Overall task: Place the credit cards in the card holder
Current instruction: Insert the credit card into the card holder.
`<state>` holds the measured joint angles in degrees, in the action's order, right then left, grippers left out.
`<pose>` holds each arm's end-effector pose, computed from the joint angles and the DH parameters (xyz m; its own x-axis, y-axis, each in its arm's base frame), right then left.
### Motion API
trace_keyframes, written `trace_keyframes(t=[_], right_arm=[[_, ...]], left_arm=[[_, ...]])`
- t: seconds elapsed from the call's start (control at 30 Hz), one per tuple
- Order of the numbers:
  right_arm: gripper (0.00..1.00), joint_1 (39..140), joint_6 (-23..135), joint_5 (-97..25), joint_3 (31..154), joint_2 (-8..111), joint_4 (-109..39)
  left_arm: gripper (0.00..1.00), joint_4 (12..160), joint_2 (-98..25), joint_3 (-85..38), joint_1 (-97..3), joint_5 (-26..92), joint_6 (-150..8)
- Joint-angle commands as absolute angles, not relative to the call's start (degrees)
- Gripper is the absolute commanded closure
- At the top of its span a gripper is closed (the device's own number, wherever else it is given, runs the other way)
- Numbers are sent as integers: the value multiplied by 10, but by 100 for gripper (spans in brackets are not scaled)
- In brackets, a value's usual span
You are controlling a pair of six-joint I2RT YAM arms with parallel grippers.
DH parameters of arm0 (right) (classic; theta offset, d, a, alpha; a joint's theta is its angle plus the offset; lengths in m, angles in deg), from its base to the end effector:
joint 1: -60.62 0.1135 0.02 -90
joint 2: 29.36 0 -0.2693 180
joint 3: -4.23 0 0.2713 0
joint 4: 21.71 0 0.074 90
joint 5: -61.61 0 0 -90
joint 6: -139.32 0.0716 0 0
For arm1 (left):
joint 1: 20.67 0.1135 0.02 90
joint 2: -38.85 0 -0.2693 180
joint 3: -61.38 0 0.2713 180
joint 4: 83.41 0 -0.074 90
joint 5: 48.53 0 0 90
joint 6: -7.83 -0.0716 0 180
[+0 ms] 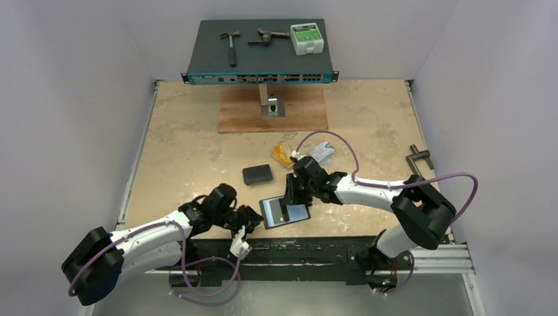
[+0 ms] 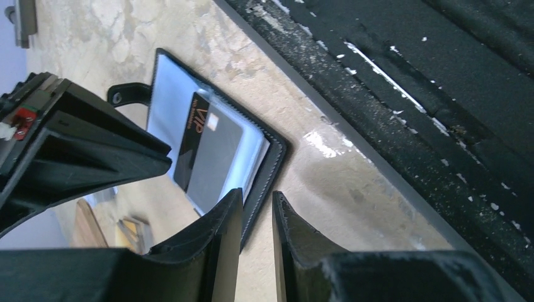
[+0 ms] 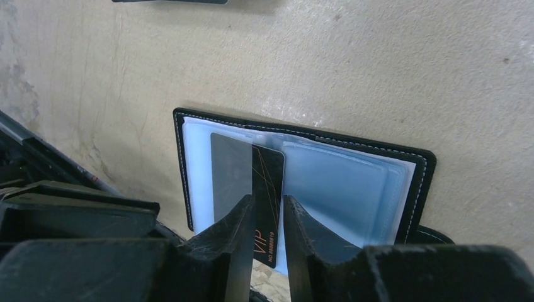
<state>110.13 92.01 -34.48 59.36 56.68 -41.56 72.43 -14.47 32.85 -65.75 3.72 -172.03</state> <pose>0.2059 0.2529 0.1303 -0.9119 -0.0298 -0.4092 -0.2469 0.8364 0.4893 0.1040 -0.1663 0.1172 0.8425 0.2749 -0.4633 0.5346 -0.5333 0.6556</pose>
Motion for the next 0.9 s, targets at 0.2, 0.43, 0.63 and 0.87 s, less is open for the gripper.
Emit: trace_keyframes(t=[0.2, 0.43, 0.63, 0.87], right_arm=[[76, 1097, 894, -386, 583, 577, -366], [76, 1097, 888, -393, 583, 588, -359], [71, 1097, 878, -406, 587, 595, -354], [71, 1097, 866, -402, 595, 590, -367]], left_arm=[[82, 828, -233, 329, -672, 36, -1734], [88, 826, -258, 329, -673, 52, -1741], [86, 802, -275, 316, -673, 68, -1744], [86, 785, -288, 304, -675, 76, -1754]])
